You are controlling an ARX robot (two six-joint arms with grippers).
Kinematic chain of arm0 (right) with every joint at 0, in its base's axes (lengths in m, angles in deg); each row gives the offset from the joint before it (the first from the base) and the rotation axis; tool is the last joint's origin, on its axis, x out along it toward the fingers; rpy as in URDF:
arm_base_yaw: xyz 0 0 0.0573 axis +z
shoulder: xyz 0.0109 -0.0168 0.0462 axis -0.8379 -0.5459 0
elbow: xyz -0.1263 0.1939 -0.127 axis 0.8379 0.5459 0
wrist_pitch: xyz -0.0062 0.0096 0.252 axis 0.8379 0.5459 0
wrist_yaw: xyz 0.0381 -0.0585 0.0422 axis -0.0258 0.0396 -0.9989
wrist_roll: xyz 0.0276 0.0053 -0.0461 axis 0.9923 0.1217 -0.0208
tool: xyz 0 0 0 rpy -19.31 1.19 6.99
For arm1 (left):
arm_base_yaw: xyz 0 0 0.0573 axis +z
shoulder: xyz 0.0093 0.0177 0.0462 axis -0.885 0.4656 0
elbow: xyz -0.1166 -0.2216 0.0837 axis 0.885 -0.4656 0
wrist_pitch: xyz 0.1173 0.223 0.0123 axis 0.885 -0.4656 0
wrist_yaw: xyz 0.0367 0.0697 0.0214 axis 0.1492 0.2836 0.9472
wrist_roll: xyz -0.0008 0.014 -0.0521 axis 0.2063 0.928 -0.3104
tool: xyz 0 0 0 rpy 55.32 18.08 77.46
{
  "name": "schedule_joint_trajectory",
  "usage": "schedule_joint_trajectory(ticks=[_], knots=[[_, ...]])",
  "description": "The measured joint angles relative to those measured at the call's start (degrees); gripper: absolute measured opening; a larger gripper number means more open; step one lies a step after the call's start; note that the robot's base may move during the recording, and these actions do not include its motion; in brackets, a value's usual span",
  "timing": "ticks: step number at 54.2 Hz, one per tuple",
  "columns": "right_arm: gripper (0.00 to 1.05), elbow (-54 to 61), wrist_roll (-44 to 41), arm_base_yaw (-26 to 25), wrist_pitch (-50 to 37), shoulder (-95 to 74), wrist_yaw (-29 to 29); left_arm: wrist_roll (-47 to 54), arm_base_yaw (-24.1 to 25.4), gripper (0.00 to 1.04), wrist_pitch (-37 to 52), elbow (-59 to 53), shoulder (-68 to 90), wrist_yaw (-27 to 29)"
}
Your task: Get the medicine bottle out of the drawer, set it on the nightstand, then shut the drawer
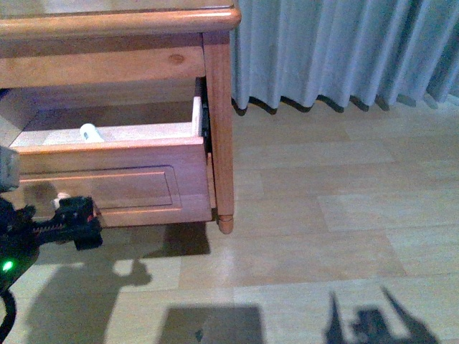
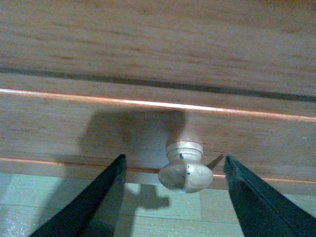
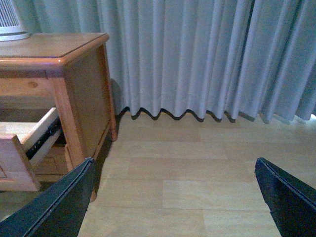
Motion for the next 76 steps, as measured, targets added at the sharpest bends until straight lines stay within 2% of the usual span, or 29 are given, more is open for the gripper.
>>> schedule_joint_trajectory(ticks=[3,7,10,19,24,33,38,42,46,49,62,69,73,76], knots=[[0.98,0.0,0.0,0.0,0.0,0.0,0.0,-1.2,0.7,0.99,-4.5,-7.3,-6.9,1.3],[0.98,0.0,0.0,0.0,0.0,0.0,0.0,-2.1,1.3,0.97,-13.0,-16.1,-19.8,1.4],[0.98,0.0,0.0,0.0,0.0,0.0,0.0,-2.5,1.6,0.98,-20.0,-17.7,-28.3,0.9],[0.98,0.0,0.0,0.0,0.0,0.0,0.0,-2.3,2.6,0.98,-43.4,-15.3,-54.2,-2.9],[0.98,0.0,0.0,0.0,0.0,0.0,0.0,-2.8,4.0,0.98,-62.2,-11.0,-74.5,-7.2],[0.98,0.0,0.0,0.0,0.0,0.0,0.0,-3.0,2.7,0.98,-79.3,-5.6,-92.9,-9.1],[0.98,0.0,0.0,0.0,0.0,0.0,0.0,1.7,-1.4,0.84,-75.6,-7.6,-101.3,-0.7],[0.98,0.0,0.0,0.0,0.0,0.0,0.0,4.4,-1.8,0.72,-74.4,-9.4,-106.4,0.9],[0.98,0.0,0.0,0.0,0.0,0.0,0.0,5.8,2.3,0.58,-74.1,-11.8,-108.5,-4.1],[0.98,0.0,0.0,0.0,0.0,0.0,0.0,6.4,3.9,0.49,-74.1,-13.5,-109.0,-4.6],[0.98,0.0,0.0,0.0,0.0,0.0,0.2,7.1,4.7,0.03,-73.4,-18.2,-113.2,-5.4],[0.98,0.0,0.0,0.0,0.0,0.0,0.2,7.2,4.7,0.03,-73.4,-20.0,-114.9,-5.3],[0.98,0.0,0.0,0.0,0.0,0.0,0.2,7.2,4.7,0.03,-78.7,-20.5,-119.7,-5.3],[0.98,0.0,0.0,0.0,0.0,0.0,0.2,7.2,4.7,0.03,-79.4,-21.0,-122.0,-5.2]])
